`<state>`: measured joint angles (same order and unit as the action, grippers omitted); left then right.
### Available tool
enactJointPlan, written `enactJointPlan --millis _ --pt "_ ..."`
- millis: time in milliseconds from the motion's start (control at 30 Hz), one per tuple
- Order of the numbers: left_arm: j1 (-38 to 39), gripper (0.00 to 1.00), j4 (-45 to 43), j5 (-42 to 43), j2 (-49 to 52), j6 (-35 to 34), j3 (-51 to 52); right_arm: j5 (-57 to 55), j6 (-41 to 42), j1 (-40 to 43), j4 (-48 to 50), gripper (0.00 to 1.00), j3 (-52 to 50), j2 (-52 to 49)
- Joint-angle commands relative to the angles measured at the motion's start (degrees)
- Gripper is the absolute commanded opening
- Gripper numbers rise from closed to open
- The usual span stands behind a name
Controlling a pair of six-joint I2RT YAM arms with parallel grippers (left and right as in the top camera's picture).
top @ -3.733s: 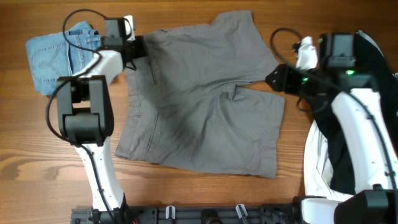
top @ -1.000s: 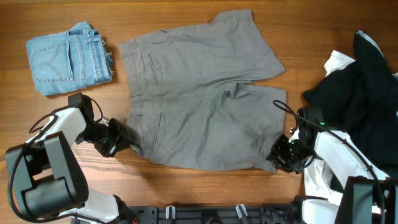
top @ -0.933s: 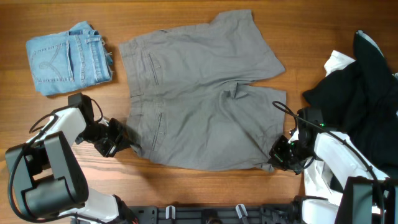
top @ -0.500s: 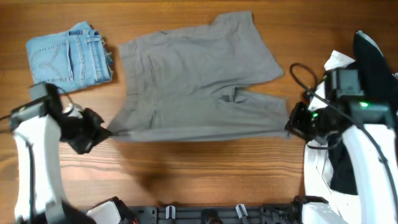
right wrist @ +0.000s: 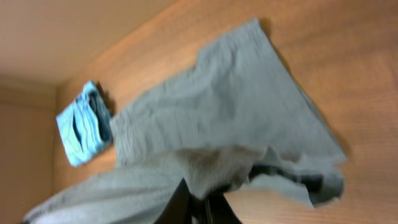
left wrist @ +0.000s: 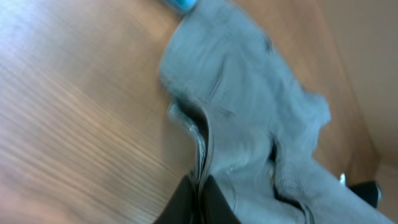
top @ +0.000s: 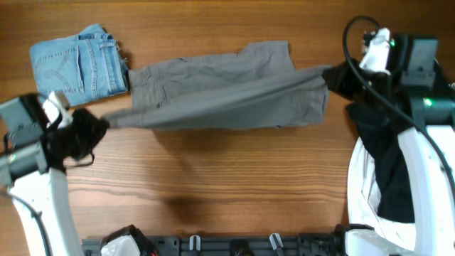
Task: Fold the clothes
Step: 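Grasp the shorts' leg hems with both grippers and fold them up to the waistband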
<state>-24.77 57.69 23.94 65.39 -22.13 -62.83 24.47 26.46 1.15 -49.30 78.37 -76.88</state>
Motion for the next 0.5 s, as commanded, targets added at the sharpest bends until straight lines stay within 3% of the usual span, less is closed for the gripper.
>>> enactJointPlan --millis 0,267,300,333,367,400,467 --pt "3.3 0.04 -11.5 -10.4 6.8 0.0 -1.0 -4.7 1.5 2.2 6.9 0.04 1.1 -7.7" --pt "8.1 0.04 -38.3 -10.6 24.8 -4.9 -1.0 2.7 5.6 1.7 26.8 0.06 1.1 -25.0" --pt "8.0 0.04 -41.1 -10.6 26.7 -5.9 -1.0 3.7 5.6 1.4 30.7 0.27 1.1 -26.7" --pt "8.0 0.29 -43.5 -10.5 28.5 -6.9 -1.0 3.9 5.4 1.1 33.5 0.69 1.1 -27.9" --pt "8.1 0.71 -45.2 -10.4 30.0 -7.1 -1.0 3.7 4.8 0.9 35.1 0.82 1.1 -29.0" --pt "8.0 0.82 -45.0 -10.3 30.8 -7.1 -1.0 3.7 4.6 1.2 35.1 0.83 1.1 -29.4" --pt "7.7 0.92 -42.5 -10.3 30.9 -5.6 -1.0 3.7 2.3 2.0 32.6 0.81 1.1 -29.3"
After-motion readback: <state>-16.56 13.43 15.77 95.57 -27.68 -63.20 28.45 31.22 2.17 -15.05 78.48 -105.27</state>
